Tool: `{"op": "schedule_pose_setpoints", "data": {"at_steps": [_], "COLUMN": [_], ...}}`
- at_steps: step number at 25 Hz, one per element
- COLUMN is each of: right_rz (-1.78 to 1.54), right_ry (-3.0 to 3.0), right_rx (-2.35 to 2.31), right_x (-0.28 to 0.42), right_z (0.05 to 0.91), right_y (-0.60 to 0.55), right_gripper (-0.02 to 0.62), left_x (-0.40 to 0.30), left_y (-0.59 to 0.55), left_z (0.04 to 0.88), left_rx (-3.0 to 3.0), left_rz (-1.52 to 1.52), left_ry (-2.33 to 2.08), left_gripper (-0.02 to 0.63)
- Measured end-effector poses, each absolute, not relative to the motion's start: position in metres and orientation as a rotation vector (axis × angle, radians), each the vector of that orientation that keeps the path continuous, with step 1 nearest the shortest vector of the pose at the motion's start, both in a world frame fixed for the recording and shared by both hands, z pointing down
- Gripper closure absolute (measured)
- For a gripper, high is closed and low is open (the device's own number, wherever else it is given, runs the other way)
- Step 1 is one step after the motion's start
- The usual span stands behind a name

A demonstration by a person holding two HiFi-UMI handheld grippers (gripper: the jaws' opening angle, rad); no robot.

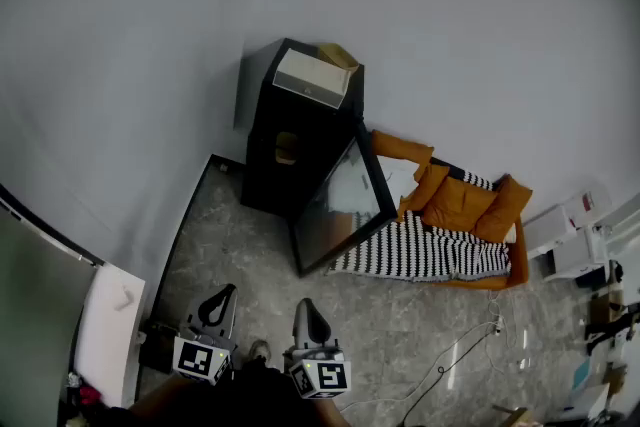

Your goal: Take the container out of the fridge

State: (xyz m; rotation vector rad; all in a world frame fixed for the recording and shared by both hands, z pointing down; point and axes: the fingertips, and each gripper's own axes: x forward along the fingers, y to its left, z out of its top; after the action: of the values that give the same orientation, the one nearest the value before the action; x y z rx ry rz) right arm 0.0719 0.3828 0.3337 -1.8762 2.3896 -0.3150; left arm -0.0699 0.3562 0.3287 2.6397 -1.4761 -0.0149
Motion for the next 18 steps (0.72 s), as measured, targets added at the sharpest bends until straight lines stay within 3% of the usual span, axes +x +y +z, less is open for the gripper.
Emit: {"op": "schedule_pose_setpoints", "data": {"at_steps": [18], "right_rz": [-0.286], "right_ry": [2.335], "right_rx": [-1.938], "right_x": [0.053], "right_z": [0.33], "right_y": [0.373], "right_gripper": [0.595], "left_x": [-0.095], "left_y": [0.347], "left_z": [0.332], "left_rx": [2.645], "left_rz": [-0.036], "left_ry": [-1.445], "left_gripper": [0.598]}}
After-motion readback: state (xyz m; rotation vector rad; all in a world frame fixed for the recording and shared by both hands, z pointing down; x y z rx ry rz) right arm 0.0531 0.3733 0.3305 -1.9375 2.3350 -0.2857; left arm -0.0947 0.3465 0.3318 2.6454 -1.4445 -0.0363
